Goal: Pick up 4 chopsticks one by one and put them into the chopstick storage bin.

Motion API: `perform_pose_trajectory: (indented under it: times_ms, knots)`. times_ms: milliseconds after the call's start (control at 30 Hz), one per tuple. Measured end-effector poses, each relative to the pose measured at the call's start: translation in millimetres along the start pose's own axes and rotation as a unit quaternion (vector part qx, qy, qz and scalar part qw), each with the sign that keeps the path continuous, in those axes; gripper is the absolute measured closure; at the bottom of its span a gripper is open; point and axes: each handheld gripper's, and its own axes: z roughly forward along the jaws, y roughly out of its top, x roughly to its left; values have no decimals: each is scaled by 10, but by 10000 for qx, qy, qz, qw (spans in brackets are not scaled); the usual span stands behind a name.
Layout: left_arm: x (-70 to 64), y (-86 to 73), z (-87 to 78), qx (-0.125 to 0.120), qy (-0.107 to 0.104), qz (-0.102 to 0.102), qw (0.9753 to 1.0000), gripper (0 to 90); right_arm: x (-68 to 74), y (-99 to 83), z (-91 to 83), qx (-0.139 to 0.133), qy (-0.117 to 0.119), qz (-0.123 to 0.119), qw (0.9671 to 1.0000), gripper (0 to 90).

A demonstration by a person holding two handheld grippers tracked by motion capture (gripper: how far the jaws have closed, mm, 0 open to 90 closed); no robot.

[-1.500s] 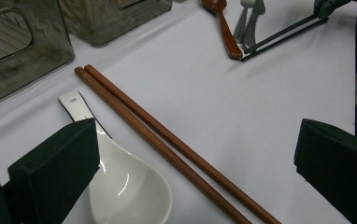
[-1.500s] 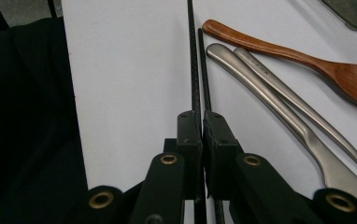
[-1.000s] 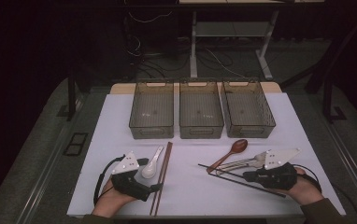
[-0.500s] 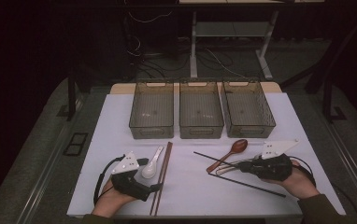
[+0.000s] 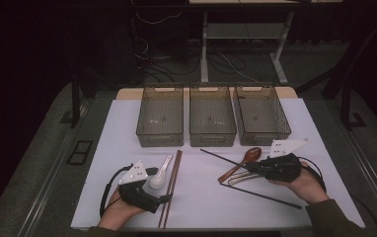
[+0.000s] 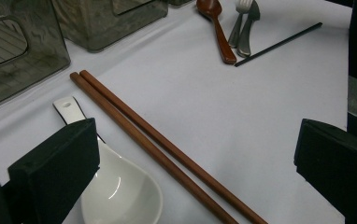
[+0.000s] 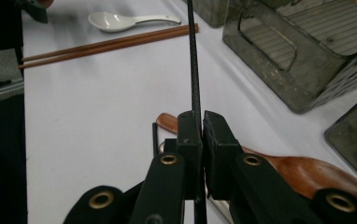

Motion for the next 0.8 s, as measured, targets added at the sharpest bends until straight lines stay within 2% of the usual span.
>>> perform_pose_trajectory:
  times_ms: [433, 800]
  knots:
    - [-3, -1, -6, -42, -7, -22, 10000, 0, -28, 210, 139, 1, -84, 113, 9999, 853]
    - [2, -5, -2, -45, -15, -13, 10000, 0, -100, 475, 335, 41, -212, 289, 9993, 852]
